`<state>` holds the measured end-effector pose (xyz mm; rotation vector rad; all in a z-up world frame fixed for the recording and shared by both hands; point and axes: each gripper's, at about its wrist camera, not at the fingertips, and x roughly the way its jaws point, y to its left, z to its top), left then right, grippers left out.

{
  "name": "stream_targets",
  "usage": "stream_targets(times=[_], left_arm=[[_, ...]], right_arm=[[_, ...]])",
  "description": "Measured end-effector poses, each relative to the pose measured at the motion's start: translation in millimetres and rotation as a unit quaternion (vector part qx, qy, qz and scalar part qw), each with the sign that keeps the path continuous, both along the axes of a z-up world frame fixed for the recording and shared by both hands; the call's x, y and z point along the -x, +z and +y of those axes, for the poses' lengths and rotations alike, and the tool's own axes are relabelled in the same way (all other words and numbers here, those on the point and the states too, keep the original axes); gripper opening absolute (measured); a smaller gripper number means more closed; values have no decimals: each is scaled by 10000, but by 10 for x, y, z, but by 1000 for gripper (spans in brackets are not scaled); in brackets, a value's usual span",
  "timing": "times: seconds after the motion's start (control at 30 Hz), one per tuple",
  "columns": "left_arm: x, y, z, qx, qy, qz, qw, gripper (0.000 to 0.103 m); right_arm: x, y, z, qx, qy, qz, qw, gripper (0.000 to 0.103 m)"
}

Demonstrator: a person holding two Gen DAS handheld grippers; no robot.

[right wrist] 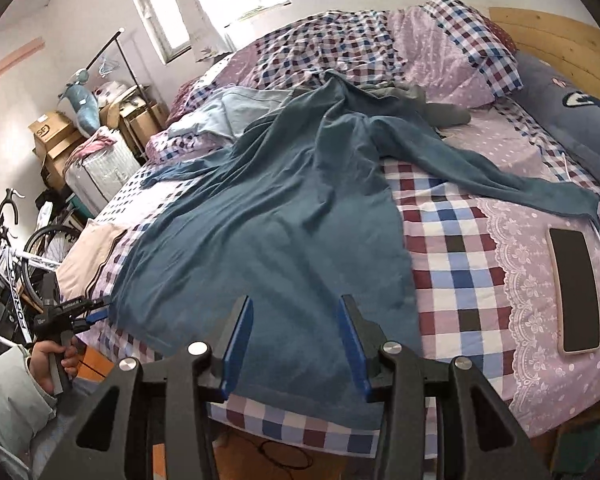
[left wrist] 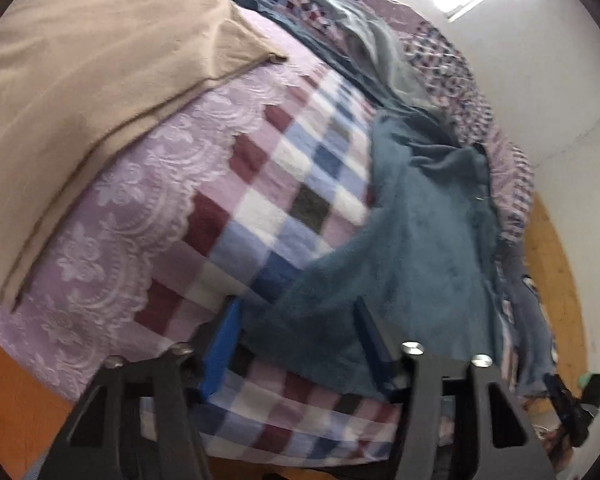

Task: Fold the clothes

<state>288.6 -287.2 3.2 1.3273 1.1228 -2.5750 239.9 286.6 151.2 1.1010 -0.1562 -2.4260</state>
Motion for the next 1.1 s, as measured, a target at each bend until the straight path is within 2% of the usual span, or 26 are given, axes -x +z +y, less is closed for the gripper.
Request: stream_targets(times=[0.07, 0.13, 0.2, 0.4, 0.53, 0.73, 0.9, 1.1], left_arm=[[-17, -23, 20, 52, -35, -110, 9999, 19], [-61, -63, -33, -138, 53, -144, 9998, 11], [-120, -64, -86, -305, 175, -77, 9994, 10], [-202, 50, -118, -277, 332, 174, 9989, 7], [-246, 135, -118, -255, 331, 294, 9987, 6], [-262, 164, -109, -313, 425, 226, 9983, 6], [-233, 169, -57, -228, 428, 184, 9987, 6], [-227, 170, -34, -187, 411, 146, 9989, 6]], right_arm=[[-11, -7, 0, -86, 3, -54, 9999, 47], [25, -58, 71, -250, -74, -229, 9994, 47], [60, -108, 143, -413, -151, -404, 9982, 47], [167, -260, 357, -901, -380, -926, 9909, 47], [296, -632, 522, -1417, -386, -1572, 9766, 47], [382, -1122, 507, -1792, -65, -2408, 9539, 47], [392, -1161, 415, -1795, 209, -2456, 9524, 47], [364, -1103, 332, -1395, 481, -2356, 9606, 43]])
